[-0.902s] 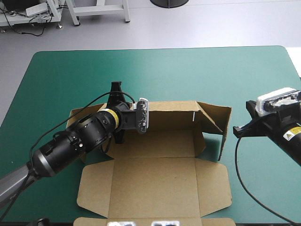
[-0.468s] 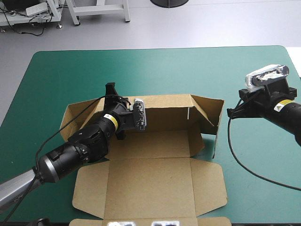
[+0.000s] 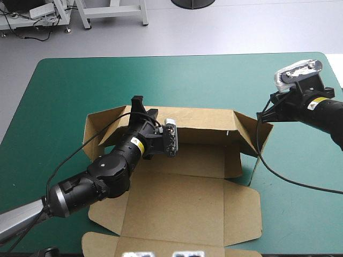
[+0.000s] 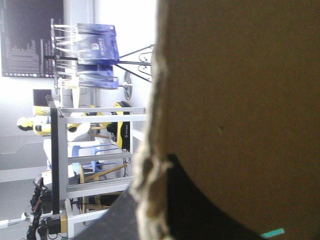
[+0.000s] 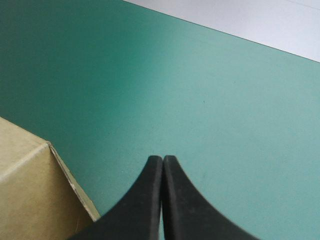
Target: Fold the box
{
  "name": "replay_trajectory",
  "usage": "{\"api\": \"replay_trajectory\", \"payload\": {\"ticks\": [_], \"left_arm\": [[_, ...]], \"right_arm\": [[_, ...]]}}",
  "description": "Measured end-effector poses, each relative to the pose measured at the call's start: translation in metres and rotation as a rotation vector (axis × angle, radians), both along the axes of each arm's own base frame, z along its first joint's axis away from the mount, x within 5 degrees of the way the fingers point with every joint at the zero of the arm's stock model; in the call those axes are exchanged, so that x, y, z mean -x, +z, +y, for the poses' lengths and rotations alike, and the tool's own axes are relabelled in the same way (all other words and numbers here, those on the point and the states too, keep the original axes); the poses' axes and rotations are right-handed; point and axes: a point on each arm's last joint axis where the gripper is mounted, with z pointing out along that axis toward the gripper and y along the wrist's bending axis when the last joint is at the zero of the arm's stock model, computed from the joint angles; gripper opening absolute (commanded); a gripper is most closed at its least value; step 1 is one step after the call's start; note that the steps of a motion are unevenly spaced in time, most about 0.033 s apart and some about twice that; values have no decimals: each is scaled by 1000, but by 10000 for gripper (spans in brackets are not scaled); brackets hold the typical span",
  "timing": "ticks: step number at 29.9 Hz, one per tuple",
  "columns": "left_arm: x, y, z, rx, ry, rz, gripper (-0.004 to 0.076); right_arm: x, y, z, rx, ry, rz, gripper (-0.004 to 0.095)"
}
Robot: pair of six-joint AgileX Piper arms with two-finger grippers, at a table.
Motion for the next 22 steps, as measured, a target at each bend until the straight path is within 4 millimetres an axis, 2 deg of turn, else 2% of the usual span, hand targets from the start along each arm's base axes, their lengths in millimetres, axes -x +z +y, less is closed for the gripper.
{"api": "replay_trajectory", "payload": {"ticks": [6,17,22], "left_arm": [[-3,3,3,3,44,-42,-6],[-12,-15,-3,-43,104,-9,-6],[-12,-15,-2,-36,130,-5,-6]], "right_arm": [[-19,-14,2,15,1,47,-25],[-59,-40,9,26,52,70,-25],[-78,-52,17,-3,106,170,-25]]}}
